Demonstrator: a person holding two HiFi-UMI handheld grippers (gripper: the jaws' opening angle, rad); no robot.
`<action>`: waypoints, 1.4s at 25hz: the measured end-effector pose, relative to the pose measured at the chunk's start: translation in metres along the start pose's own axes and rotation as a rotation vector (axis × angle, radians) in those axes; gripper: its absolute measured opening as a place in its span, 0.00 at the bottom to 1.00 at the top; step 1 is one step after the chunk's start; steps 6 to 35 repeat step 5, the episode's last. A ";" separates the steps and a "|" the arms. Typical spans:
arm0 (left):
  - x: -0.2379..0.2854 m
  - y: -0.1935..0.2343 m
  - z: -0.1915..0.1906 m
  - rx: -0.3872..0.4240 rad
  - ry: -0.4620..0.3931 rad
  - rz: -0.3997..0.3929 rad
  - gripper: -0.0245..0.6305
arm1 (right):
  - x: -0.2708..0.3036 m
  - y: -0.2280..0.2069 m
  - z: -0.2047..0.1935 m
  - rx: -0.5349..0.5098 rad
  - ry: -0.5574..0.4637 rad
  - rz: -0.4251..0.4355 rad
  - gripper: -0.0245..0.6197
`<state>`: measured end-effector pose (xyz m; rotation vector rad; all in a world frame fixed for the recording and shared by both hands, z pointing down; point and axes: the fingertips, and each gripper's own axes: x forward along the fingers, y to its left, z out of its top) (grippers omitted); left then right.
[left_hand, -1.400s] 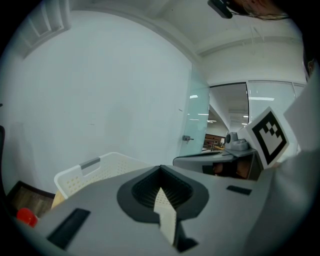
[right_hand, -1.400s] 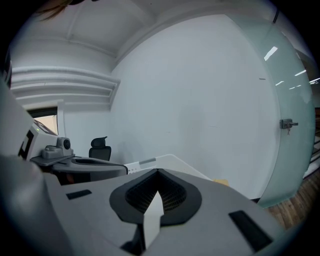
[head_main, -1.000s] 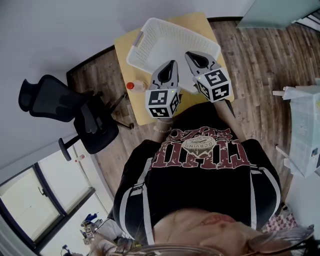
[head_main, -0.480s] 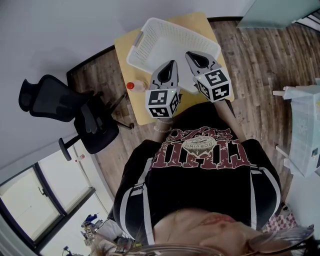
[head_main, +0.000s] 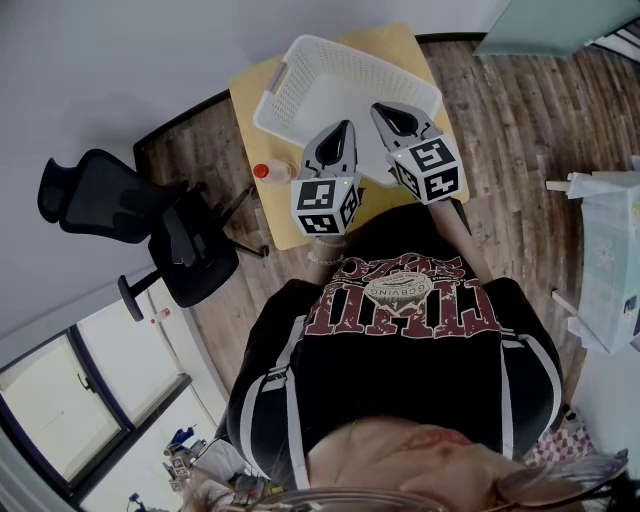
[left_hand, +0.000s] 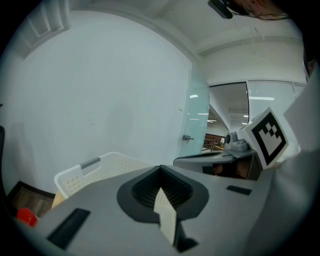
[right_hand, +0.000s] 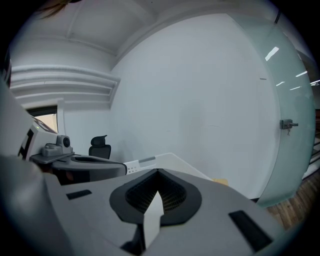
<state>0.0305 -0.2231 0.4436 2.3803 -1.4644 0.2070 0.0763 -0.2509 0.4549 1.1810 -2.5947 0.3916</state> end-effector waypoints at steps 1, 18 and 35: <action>0.000 0.000 0.000 0.000 0.001 0.000 0.11 | 0.000 0.000 0.000 0.001 0.000 0.000 0.06; 0.000 0.000 -0.001 -0.002 0.002 0.000 0.11 | -0.001 -0.001 0.000 0.003 -0.003 -0.001 0.06; 0.000 0.000 -0.001 -0.002 0.002 0.000 0.11 | -0.001 -0.001 0.000 0.003 -0.003 -0.001 0.06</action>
